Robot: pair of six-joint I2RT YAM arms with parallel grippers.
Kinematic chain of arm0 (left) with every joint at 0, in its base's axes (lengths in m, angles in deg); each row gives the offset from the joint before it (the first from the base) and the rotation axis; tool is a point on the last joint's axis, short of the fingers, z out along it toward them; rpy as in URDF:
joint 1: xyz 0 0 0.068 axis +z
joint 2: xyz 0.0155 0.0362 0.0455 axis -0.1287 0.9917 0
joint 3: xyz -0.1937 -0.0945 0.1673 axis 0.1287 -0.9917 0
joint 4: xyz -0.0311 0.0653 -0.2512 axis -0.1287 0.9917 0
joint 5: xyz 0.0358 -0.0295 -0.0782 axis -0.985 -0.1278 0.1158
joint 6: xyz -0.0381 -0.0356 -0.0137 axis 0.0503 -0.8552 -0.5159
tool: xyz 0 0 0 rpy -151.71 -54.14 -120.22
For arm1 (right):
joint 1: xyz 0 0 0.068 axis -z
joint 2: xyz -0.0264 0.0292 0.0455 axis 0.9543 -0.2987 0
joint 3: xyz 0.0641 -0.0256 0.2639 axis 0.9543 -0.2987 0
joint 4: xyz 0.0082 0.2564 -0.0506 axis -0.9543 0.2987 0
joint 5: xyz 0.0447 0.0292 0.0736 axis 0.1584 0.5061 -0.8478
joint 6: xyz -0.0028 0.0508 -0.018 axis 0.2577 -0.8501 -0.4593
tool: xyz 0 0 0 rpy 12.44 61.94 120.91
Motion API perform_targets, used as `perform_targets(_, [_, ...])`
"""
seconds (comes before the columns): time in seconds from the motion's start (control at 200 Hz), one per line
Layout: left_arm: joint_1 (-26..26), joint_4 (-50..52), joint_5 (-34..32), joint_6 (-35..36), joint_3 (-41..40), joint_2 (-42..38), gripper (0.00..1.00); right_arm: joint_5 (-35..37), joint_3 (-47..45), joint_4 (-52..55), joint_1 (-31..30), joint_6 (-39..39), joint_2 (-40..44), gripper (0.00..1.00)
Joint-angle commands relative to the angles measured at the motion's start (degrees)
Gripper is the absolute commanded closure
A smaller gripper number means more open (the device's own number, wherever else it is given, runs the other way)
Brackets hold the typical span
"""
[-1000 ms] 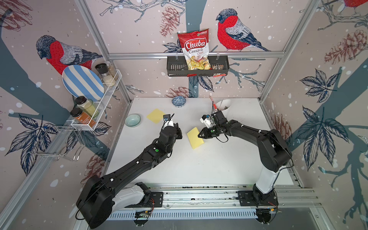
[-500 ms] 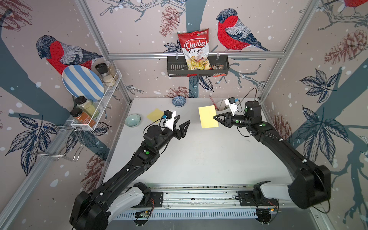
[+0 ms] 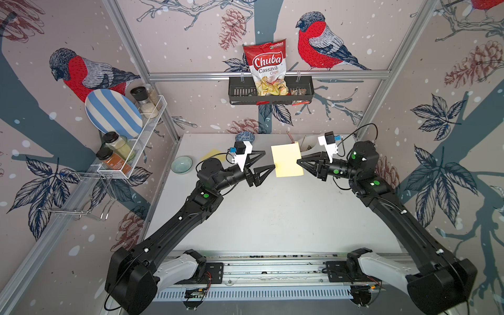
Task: Fold the square paper along the opposite sides
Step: Pick up the paper from the center of the board.
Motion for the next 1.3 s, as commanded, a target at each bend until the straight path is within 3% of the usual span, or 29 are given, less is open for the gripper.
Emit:
perform_targets(0.0, [0.45,-4.92,4.13,-2.83,1.10,0.93,0.22,-1.58,0.35,-2.13,-1.14,2.17,0.01,0.75])
perform_targets(0.3, [0.81,-10.75,8.03,-8.66,1.59,3.31,0.27,-1.07,0.77,-2.57,-3.18,3.81,-0.87,0.75])
perform_targets(0.485, [0.91,-13.03,8.67,-10.73,1.24,4.00,0.53,-0.80,0.81,-2.74,-3.34,3.89,-1.07,0.75])
perform_targets(0.595, [1.15,-13.30,8.69,-11.13,1.17,4.38,0.62,-0.36,0.96,-2.83,-3.35,3.90,-1.08,0.75])
perform_targets(1.296, [1.96,-18.29,9.43,-14.95,-0.45,4.91,0.80,0.16,0.87,-4.62,-3.61,2.51,-1.16,0.75])
